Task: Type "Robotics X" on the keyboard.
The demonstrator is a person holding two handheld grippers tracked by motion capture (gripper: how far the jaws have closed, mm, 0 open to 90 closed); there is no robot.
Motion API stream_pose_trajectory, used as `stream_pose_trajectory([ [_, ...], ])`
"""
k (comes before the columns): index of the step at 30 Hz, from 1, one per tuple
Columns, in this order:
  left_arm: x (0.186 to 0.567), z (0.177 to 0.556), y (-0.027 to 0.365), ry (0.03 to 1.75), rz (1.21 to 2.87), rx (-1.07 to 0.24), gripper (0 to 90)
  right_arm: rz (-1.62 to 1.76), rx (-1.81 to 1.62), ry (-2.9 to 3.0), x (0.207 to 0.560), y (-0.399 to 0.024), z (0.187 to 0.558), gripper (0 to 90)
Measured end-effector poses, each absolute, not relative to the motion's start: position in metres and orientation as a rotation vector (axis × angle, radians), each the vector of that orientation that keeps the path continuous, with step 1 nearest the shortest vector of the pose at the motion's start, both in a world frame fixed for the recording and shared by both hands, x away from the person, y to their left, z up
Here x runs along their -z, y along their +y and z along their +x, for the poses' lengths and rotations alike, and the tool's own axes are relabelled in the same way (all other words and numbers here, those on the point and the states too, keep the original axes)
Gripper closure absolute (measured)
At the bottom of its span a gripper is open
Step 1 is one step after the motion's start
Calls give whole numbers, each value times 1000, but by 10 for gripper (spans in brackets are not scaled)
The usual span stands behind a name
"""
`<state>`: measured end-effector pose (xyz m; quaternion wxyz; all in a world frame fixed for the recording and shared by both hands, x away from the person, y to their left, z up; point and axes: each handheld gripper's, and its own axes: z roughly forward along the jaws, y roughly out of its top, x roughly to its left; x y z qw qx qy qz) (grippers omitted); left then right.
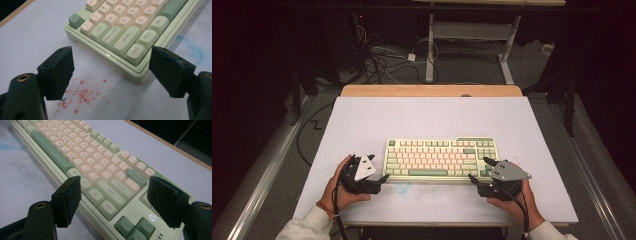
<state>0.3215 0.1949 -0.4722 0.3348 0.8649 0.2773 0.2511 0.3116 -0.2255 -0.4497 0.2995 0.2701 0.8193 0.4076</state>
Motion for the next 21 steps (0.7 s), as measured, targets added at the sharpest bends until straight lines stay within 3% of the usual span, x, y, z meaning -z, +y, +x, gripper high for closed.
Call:
stream_pose_trajectory([
  [4, 474, 319, 195, 724, 2261, -602, 258, 715, -1085, 2180, 450, -222, 312, 277],
  [10, 467, 322, 197, 738, 2229, -555, 464, 704, -1086, 2191, 452, -220, 312, 277],
  [15, 463, 327, 196, 731, 2245, -508, 707, 694, -1082, 2189, 452, -220, 311, 277],
  [21, 458, 333, 189, 695, 2286, -501, 842, 696, -1079, 2188, 452, -220, 311, 277],
])
